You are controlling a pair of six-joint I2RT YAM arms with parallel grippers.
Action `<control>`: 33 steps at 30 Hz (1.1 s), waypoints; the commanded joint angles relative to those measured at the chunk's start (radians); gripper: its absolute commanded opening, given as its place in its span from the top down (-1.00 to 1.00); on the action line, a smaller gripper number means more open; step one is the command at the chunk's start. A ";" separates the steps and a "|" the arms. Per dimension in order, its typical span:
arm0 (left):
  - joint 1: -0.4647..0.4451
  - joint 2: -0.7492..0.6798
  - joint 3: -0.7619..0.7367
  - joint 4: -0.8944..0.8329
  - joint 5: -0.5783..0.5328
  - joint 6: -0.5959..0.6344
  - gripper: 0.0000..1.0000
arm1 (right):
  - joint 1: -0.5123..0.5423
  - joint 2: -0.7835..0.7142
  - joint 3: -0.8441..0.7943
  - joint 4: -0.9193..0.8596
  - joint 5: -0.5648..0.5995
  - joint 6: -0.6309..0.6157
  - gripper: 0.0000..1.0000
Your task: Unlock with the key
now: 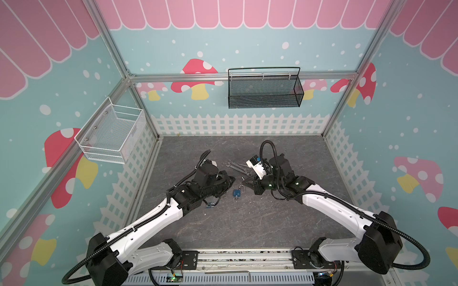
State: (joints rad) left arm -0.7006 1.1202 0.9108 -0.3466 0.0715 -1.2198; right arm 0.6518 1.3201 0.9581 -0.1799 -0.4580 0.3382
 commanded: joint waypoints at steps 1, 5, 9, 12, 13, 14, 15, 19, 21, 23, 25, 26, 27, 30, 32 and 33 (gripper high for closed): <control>0.057 -0.030 -0.033 -0.057 -0.049 0.100 1.00 | -0.021 0.005 -0.021 -0.028 0.069 0.027 1.00; 0.145 0.002 -0.044 -0.173 -0.096 0.218 0.85 | -0.023 0.035 -0.065 0.034 0.032 0.059 1.00; 0.167 0.056 -0.083 -0.272 -0.199 0.316 0.58 | -0.011 0.080 -0.083 0.052 -0.030 0.046 1.00; 0.222 0.143 -0.087 -0.313 -0.167 0.368 0.46 | 0.016 0.111 -0.105 0.071 -0.053 0.042 1.00; 0.228 0.161 -0.090 -0.313 -0.150 0.369 0.42 | 0.022 0.120 -0.109 0.073 -0.060 0.041 1.00; 0.228 0.172 -0.095 -0.312 -0.141 0.369 0.35 | 0.026 0.127 -0.118 0.077 -0.070 0.044 1.00; 0.225 0.177 -0.107 -0.313 -0.150 0.363 0.29 | 0.028 0.129 -0.131 0.091 -0.080 0.056 1.00; 0.225 0.191 -0.150 -0.345 -0.233 0.361 0.14 | 0.028 0.129 -0.172 0.136 -0.090 0.088 1.00; 0.224 0.222 -0.157 -0.368 -0.232 0.372 0.12 | 0.029 0.135 -0.177 0.140 -0.099 0.094 1.00; 0.222 0.249 -0.165 -0.370 -0.239 0.379 0.06 | 0.028 0.137 -0.185 0.155 -0.104 0.103 1.00; 0.222 0.267 -0.171 -0.378 -0.258 0.380 0.02 | 0.030 0.142 -0.191 0.163 -0.111 0.108 1.00; 0.222 0.276 -0.174 -0.368 -0.250 0.383 -0.02 | 0.031 0.146 -0.190 0.164 -0.118 0.108 1.00; 0.222 0.284 -0.176 -0.360 -0.237 0.385 -0.02 | 0.034 0.151 -0.190 0.165 -0.126 0.107 1.00; 0.214 0.301 -0.178 -0.331 -0.212 0.389 -0.03 | 0.039 0.159 -0.194 0.176 -0.142 0.113 1.00; 0.213 0.322 -0.171 -0.328 -0.195 0.397 -0.02 | 0.040 0.163 -0.200 0.192 -0.155 0.120 1.00; 0.209 0.333 -0.165 -0.331 -0.187 0.399 -0.02 | 0.040 0.164 -0.202 0.199 -0.160 0.125 1.00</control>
State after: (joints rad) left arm -0.4835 1.4338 0.7437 -0.6819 -0.1307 -0.8444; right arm 0.6838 1.4704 0.7723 -0.0177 -0.5816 0.4519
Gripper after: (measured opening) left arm 0.511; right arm 0.052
